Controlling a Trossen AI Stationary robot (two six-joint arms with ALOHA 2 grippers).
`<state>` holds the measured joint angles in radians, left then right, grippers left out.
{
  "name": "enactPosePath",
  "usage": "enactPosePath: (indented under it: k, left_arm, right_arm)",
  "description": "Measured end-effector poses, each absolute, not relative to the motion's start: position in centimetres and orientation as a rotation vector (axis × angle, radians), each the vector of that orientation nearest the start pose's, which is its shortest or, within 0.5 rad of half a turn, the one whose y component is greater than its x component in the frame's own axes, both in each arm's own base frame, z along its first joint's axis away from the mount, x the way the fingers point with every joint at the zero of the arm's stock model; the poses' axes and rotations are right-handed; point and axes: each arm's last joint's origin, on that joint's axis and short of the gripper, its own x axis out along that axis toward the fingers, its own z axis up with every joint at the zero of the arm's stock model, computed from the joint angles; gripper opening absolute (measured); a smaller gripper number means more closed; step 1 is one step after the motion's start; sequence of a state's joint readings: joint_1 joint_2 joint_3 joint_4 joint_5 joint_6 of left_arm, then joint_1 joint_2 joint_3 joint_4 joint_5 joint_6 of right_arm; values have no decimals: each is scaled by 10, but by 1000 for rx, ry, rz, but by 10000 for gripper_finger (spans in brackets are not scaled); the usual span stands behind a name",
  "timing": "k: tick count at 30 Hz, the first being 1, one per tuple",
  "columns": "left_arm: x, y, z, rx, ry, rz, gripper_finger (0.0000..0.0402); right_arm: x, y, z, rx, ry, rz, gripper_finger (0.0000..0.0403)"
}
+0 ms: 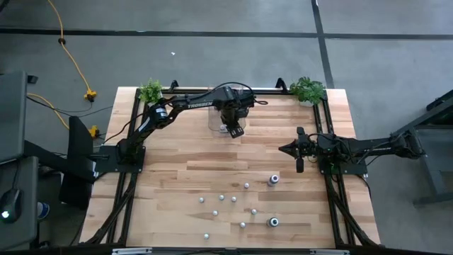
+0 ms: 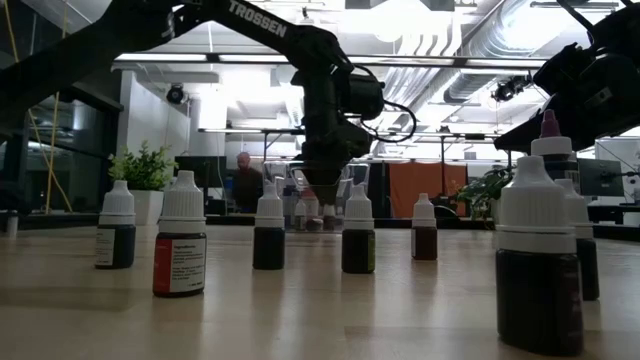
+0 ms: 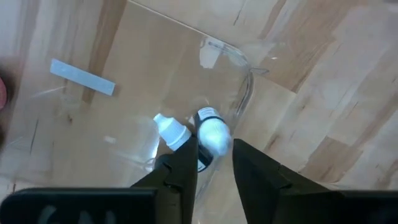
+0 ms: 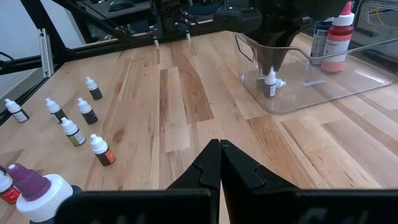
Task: Pick & Place food coloring
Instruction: Put the small purple food coloring into the transparent bin, then put the small black food coloring into the transparent bin
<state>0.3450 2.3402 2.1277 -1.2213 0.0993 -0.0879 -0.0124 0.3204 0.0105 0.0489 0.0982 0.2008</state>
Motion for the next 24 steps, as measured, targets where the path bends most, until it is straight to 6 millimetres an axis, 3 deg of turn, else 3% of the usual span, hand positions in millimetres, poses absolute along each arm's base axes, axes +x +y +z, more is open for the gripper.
enactPosePath:
  k: [9, 13, 24]
  left_arm:
    - [442, 157, 204, -397, 1391, 293, 159]
    - [442, 160, 208, -371, 1389, 330, 163]
    - [447, 166, 242, -395, 1268, 471, 163]
  right_arm:
    - [114, -4, 144, 188, 249, -136, 0]
    - [114, -4, 144, 188, 249, -136, 0]
    - [114, -4, 144, 188, 250, -136, 0]
